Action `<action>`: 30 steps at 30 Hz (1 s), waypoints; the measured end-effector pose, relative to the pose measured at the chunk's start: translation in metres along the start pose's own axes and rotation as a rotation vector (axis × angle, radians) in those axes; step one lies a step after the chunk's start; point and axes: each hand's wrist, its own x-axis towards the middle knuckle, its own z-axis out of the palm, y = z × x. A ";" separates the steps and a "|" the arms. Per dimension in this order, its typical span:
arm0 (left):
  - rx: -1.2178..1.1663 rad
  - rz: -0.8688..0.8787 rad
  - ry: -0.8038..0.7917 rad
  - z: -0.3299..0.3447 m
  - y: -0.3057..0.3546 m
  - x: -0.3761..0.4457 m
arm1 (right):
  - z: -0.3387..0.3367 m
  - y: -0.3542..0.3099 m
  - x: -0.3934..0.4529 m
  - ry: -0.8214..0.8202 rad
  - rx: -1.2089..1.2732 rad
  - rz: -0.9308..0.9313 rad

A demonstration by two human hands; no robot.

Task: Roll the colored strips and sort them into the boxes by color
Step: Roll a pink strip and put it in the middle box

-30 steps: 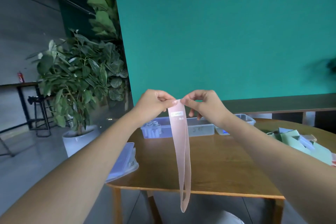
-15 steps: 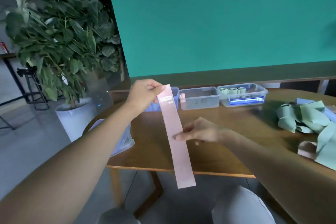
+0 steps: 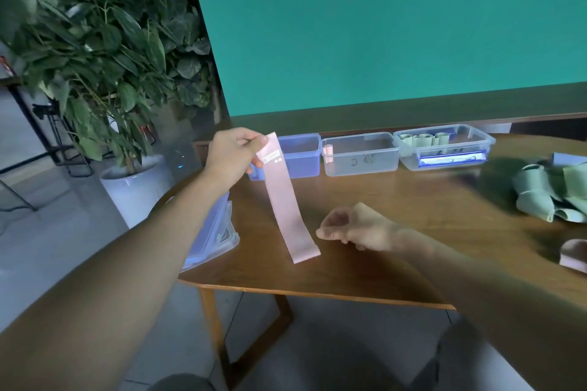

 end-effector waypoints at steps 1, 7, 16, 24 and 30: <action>0.007 0.008 -0.017 0.000 0.001 -0.001 | 0.004 0.001 0.004 0.033 -0.018 0.011; 0.063 0.068 -0.043 -0.003 0.010 -0.006 | 0.020 -0.006 0.013 0.151 -0.114 -0.083; 0.130 0.028 -0.014 -0.003 -0.001 -0.014 | 0.038 0.003 0.010 0.106 -0.323 -0.338; 0.138 -0.037 0.144 -0.002 -0.021 -0.012 | 0.005 0.010 0.013 0.239 0.066 -0.254; 0.023 -0.166 0.161 0.014 -0.044 -0.029 | -0.035 0.033 0.031 0.503 0.255 -0.134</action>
